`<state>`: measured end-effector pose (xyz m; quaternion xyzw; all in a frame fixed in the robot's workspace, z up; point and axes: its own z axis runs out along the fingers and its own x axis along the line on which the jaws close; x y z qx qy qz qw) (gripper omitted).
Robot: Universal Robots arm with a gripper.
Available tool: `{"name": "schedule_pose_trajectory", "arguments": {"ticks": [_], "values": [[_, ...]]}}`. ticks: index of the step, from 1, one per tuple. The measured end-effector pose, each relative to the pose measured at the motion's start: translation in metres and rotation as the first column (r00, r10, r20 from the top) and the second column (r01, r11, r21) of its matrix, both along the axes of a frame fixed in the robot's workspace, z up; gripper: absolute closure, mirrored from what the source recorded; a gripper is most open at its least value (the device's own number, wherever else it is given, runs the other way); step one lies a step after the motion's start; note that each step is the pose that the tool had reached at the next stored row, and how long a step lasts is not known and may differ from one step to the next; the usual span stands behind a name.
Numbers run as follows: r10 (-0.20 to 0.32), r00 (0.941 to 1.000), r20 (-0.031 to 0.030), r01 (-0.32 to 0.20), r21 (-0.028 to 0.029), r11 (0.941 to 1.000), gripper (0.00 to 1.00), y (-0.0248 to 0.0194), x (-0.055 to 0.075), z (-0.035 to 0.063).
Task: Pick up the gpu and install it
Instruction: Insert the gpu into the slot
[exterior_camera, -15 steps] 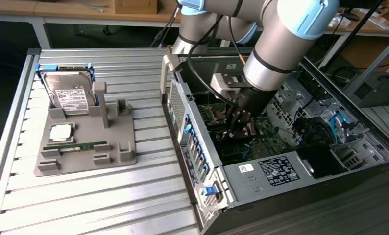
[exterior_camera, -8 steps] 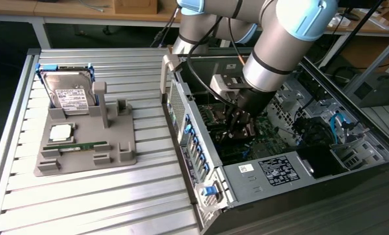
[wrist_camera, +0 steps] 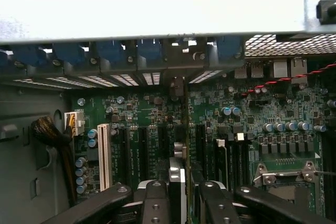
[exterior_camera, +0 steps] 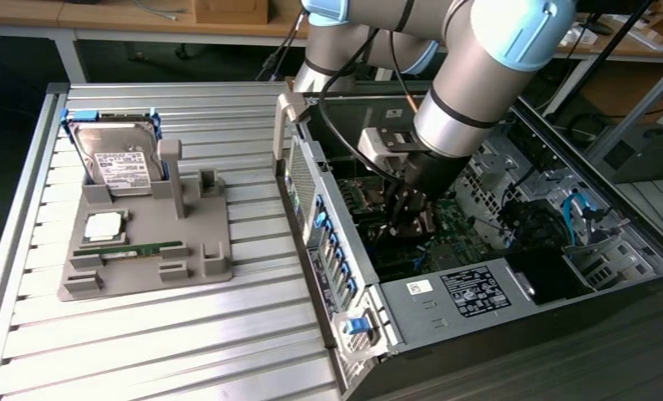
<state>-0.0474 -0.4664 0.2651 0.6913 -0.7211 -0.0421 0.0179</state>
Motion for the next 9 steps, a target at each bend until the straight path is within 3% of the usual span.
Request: {"name": "schedule_pose_trajectory", "arguments": {"ticks": [9], "values": [[0.000, 1.0000, 0.0001, 0.000, -0.0009, 1.0000, 0.73, 0.0002, -0.0002, 0.0019]]}}
